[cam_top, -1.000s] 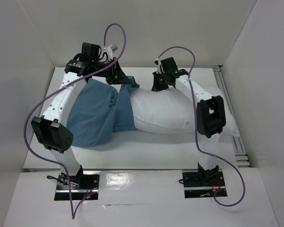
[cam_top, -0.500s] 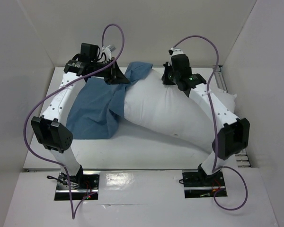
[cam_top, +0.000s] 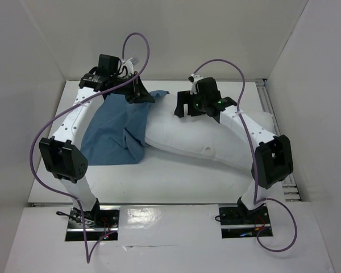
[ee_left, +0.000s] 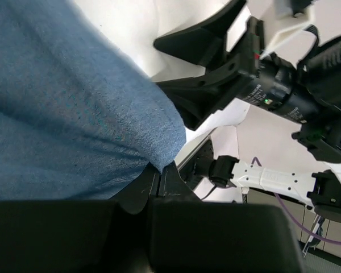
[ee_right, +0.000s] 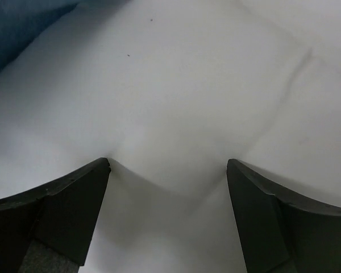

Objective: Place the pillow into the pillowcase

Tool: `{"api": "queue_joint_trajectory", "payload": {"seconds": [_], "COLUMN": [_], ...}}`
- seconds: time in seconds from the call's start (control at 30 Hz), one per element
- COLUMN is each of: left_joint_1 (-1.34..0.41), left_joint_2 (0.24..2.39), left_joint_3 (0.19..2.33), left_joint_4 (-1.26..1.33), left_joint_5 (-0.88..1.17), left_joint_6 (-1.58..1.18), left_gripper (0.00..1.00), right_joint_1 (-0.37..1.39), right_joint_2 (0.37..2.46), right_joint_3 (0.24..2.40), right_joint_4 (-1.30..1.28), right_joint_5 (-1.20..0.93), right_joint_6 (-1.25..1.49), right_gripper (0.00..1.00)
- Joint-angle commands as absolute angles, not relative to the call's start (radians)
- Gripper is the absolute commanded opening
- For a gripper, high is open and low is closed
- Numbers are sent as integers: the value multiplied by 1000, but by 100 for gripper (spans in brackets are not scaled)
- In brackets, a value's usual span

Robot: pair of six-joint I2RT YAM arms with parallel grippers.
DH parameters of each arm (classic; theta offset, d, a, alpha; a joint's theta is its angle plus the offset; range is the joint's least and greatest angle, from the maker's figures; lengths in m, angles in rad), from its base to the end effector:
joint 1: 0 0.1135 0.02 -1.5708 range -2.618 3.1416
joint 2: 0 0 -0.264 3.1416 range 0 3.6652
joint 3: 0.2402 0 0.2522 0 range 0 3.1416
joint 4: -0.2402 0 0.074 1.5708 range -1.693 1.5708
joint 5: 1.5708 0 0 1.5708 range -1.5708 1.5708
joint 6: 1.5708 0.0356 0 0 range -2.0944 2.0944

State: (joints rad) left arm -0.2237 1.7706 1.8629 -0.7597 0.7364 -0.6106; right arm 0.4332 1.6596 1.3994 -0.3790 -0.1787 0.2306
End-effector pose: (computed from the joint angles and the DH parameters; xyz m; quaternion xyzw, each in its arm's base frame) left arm 0.3746 -0.1097 0.3924 -0.0072 0.8540 -0.4611 0.2411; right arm 0.3450 0.1665 0.3064 -0.1299 0.8813 0.2211 0.3970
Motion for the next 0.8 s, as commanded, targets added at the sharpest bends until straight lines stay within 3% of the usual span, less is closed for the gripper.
{"api": "queue_joint_trajectory", "payload": {"seconds": [0.0,0.3,0.37,0.4,0.43,0.47,0.57,0.77], "left_joint_1": [-218,-218,-218,-218,-218,-218,-218,-218], "left_joint_2": [1769,1787,1787,1796,1796,1796,1796,1805], "left_joint_3": [1868,1878,1878,1878,1878,1868,1868,1899], "left_joint_4": [-699,-699,-690,-690,-690,-690,-681,-669], "left_joint_5": [752,770,770,770,779,779,779,769], "left_joint_6": [-615,-615,-615,-615,-615,-624,-633,-657], "left_gripper": [0,0,0,0,0,0,0,0], "right_joint_1": [436,476,476,476,476,476,501,642], "right_joint_2": [1710,1842,1902,1919,1933,1942,1881,1449], "right_joint_3": [1453,1631,1631,1631,1631,1631,1602,1324], "right_joint_4": [-414,-583,-606,-606,-606,-606,-554,-154], "right_joint_5": [-376,-71,-93,-112,-133,-147,-74,227], "right_joint_6": [187,198,198,198,198,207,216,149], "right_gripper": [92,96,84,70,24,1,0,0]}}
